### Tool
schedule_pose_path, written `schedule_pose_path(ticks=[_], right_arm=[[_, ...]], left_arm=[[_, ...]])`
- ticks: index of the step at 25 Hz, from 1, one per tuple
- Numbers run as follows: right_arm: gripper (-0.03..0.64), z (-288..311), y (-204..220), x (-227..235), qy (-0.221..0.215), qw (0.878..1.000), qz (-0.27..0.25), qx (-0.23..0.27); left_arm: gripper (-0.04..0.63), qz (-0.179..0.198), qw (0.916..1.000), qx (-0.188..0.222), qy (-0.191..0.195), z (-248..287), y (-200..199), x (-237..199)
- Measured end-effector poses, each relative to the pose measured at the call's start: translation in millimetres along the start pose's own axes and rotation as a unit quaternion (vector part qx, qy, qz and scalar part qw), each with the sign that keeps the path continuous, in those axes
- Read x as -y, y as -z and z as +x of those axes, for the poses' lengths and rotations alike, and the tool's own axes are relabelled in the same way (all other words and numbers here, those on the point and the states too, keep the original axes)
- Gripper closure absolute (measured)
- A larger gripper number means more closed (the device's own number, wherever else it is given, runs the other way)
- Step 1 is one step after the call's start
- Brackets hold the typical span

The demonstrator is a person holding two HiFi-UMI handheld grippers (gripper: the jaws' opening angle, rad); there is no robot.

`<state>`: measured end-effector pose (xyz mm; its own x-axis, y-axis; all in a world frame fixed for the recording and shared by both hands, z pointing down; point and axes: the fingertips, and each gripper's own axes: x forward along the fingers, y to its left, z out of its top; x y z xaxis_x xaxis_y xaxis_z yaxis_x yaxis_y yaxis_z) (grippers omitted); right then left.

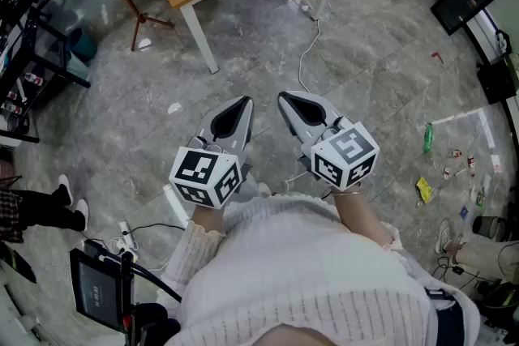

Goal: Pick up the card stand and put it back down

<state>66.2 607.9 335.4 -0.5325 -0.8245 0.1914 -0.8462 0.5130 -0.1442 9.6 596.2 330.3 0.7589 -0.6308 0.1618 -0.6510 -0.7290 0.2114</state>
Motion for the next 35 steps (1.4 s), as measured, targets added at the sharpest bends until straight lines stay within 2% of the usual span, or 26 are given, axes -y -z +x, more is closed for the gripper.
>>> schedule_pose_path(ticks=[9, 17, 20, 22, 26, 30, 35], right_arm=[[0.624, 86.9, -10.8, 35.9, -0.005, 1.000, 0.012, -0.002], [0.624, 215.2, -69.0, 89.1, 0.005, 1.000, 0.001, 0.008], [0.624, 262.5, -99.3, 106.6, 0.014, 1.000, 0.002, 0.017], [0.624, 288.1, -111.7, 114.5, 0.014, 1.000, 0.005, 0.019], [0.624, 324.0, -126.2, 124.4, -0.001, 1.000, -0.004, 0.019], [0.624, 360.6, -141.0, 145.8, -0.032, 0.999, 0.003, 0.042], [0.624, 425.0, -145.1, 193.1, -0.052, 0.998, -0.002, 0.029]], left_arm=[[0.588, -0.023, 0.9996, -0.012, 0.011, 58.0, -5.8, -70.2], [0.588, -0.005, 0.9999, -0.002, 0.016, 119.0, -76.6, -200.0], [0.588, 0.013, 0.9997, -0.006, 0.022, 142.5, -101.9, -238.8], [0.588, 0.011, 0.9996, -0.010, 0.024, 155.9, -107.4, -257.0], [0.588, -0.023, 0.9993, -0.012, 0.026, 178.8, -111.2, -287.2], [0.588, -0.027, 0.9993, -0.013, 0.022, 209.6, -120.5, -325.0], [0.588, -0.030, 0.9995, -0.004, -0.004, 259.7, -136.1, -381.7]])
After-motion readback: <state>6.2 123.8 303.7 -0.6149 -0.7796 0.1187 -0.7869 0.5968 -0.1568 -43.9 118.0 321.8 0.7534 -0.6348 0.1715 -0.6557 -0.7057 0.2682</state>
